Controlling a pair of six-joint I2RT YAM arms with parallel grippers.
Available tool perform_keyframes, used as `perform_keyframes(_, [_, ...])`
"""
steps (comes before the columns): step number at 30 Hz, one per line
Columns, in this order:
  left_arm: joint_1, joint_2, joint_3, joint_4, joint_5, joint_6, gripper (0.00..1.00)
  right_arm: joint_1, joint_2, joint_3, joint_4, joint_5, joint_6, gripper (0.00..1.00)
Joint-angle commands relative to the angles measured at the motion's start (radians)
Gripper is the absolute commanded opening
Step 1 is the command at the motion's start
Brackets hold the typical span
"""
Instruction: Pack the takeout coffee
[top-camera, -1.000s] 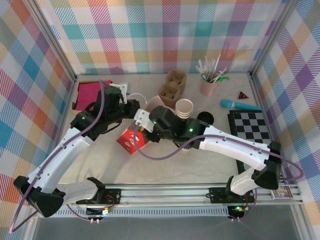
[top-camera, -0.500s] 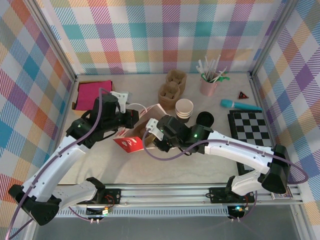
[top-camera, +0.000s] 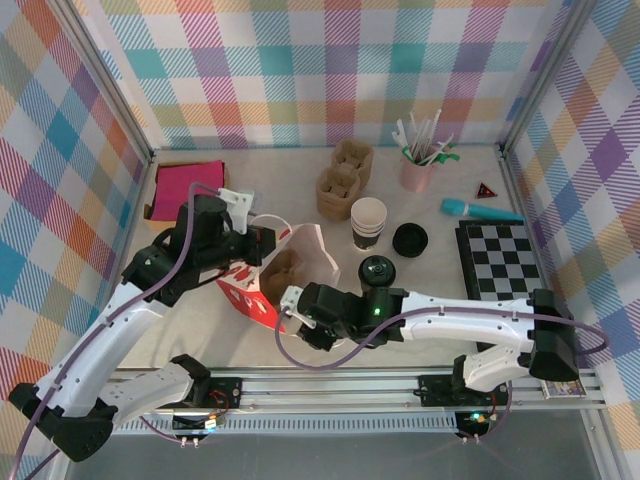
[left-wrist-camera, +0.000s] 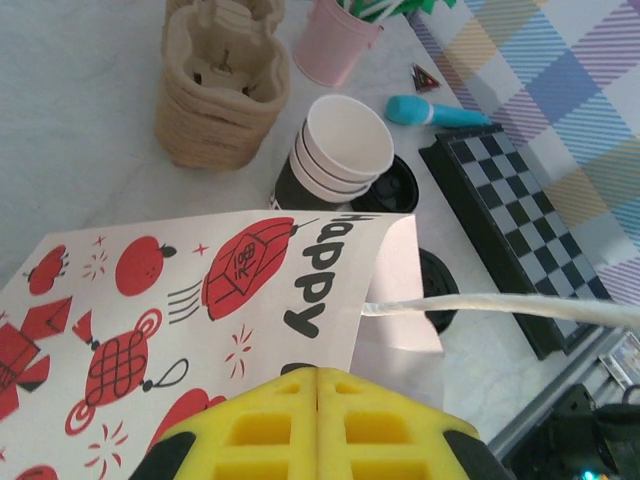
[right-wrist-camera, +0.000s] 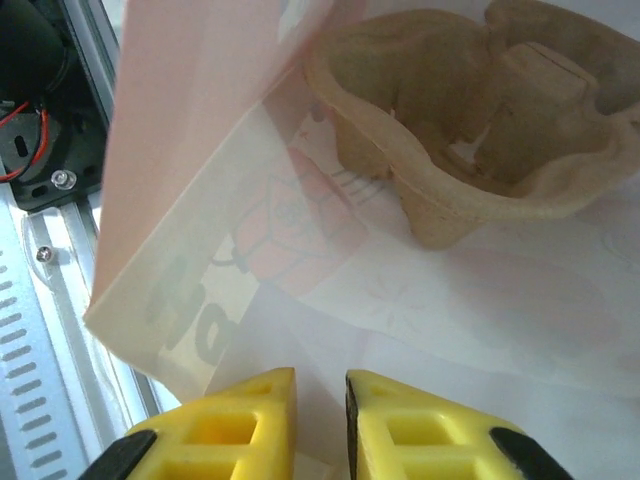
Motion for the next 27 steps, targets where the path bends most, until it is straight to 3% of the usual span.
perform_keyframes(1, [0.003, -0.035, -0.027, -0.01, 0.057, 0.014, 0.0, 0.012, 0.025, 0.011, 0.003, 0.011, 0.043, 0.25])
perform_keyframes(7, [0.003, -0.084, -0.078, -0.054, 0.068, 0.009, 0.0, 0.015, 0.01, 0.005, 0.006, -0.013, 0.071, 0.31])
perform_keyframes(17, [-0.001, -0.132, -0.118, -0.081, 0.067, -0.005, 0.0, -0.005, -0.048, 0.091, -0.054, 0.072, 0.104, 0.42])
perform_keyframes(22, [-0.003, -0.138, -0.13, -0.069, 0.077, -0.009, 0.0, -0.031, -0.045, 0.118, -0.01, 0.067, 0.026, 0.42])
perform_keyframes(27, [-0.002, -0.137, -0.123, -0.077, 0.071, 0.001, 0.0, -0.097, -0.047, 0.156, 0.009, -0.047, -0.102, 0.41])
